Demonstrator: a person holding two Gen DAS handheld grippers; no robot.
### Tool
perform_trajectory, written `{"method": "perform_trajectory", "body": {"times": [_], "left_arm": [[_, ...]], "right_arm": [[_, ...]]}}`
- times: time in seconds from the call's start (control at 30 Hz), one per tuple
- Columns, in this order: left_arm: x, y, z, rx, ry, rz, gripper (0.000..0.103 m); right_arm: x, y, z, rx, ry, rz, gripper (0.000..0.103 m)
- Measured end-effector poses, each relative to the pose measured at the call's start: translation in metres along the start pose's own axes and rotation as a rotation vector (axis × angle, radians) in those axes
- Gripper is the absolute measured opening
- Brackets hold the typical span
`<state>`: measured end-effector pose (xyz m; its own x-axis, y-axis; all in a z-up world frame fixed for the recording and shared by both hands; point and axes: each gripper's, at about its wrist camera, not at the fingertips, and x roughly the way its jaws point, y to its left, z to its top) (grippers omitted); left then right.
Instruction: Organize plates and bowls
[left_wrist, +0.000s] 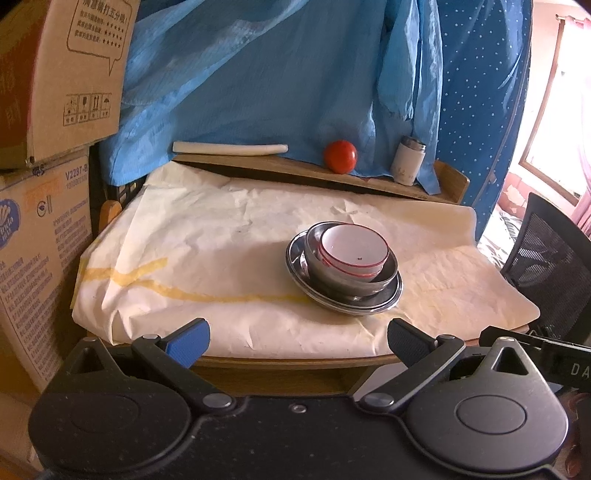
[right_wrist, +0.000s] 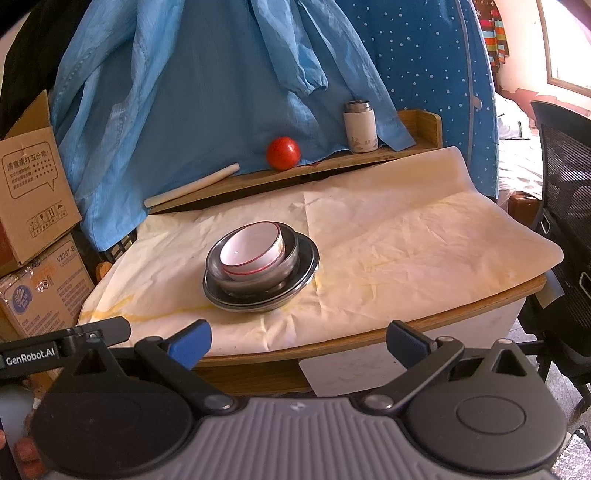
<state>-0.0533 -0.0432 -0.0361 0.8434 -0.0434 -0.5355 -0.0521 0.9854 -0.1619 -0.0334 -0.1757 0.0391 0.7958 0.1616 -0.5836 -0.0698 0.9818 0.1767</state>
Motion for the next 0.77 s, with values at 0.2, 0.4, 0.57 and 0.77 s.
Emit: {"method": "perform_trajectory", "body": {"times": [0.2, 0.4, 0.57, 0.77], "left_arm": [[-0.002, -0.001, 0.000, -0.014, -0.015, -0.034, 0.102], [0.001, -0.003, 0.001, -0.014, -0.015, -0.043, 0.102], [0.004, -0.003, 0.002, -0.021, -0.016, -0.050, 0.102], [0.010, -0.004, 0.003, -0.022, -0.005, -0.054, 0.102]], "right_arm": [[0.001, 0.000, 0.000, 0.001, 0.003, 0.001, 0.103], [0.005, -0.003, 0.001, 0.002, 0.008, 0.002, 0.103], [0.009, -0.006, 0.003, 0.004, 0.016, 0.004, 0.103], [0.014, -0.009, 0.005, 0.007, 0.029, 0.006, 0.103]]}}
